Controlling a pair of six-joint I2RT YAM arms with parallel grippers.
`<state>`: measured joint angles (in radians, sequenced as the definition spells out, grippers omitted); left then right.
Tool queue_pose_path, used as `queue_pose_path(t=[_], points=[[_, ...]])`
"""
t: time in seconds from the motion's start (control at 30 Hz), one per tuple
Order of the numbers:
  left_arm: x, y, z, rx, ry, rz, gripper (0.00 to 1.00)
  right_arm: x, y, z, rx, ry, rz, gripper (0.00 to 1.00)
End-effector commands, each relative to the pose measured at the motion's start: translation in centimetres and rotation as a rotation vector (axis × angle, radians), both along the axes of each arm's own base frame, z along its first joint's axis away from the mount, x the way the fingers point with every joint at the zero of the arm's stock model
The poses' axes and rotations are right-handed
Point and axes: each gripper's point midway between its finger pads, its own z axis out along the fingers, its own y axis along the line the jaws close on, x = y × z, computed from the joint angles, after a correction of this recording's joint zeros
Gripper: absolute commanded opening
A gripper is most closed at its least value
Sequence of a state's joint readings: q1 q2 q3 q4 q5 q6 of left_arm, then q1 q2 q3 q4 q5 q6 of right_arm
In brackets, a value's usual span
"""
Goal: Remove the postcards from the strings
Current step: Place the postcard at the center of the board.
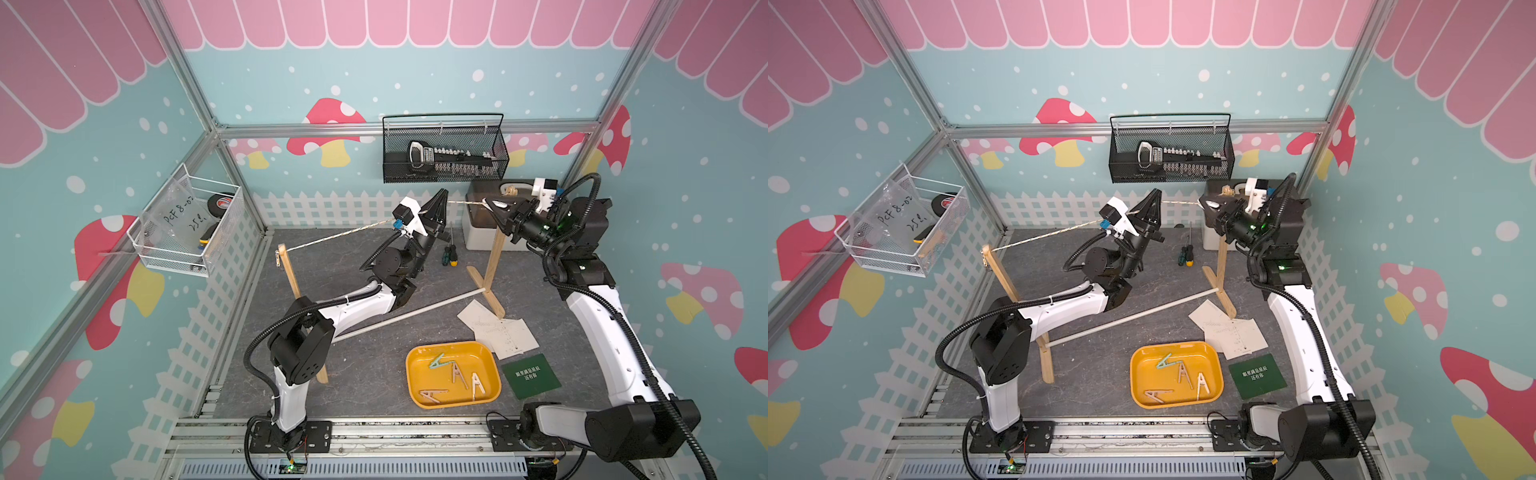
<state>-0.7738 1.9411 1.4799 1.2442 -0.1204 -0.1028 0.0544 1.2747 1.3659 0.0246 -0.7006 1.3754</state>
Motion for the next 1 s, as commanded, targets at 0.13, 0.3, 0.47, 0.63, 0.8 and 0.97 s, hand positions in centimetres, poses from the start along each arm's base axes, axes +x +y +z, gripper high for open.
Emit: queue_pose_path(t=[0.13,0.3,0.47,0.63,0.8,0.97], points=[[1.1,2.7,1.5,-0.036,-0.015,0.093,0.00,-1.3,0.4,1.4,0.022,-0.025,0.032,0.02],[0.8,2.4,1.3,-0.035,-0.014,0.068,0.00,-0.4,0.5,1.5,0.028,-0.017,0.032,0.12],[0.6,1.9,1.1,-0.029,-0.014,0.051,0.00,-0.1,0.5,2.0,0.030,-0.026,0.032,0.21],[0.6,1.9,1.0,-0.026,-0.014,0.047,0.00,0.1,0.5,2.3,0.035,-0.032,0.032,0.32],[0.6,1.9,0.9,-0.025,-0.014,0.047,0.00,0.1,0.5,2.6,0.044,-0.037,0.034,0.42],[0.7,1.8,0.8,-0.025,-0.012,0.047,0.00,0.2,0.5,2.7,0.052,-0.035,0.035,0.41]])
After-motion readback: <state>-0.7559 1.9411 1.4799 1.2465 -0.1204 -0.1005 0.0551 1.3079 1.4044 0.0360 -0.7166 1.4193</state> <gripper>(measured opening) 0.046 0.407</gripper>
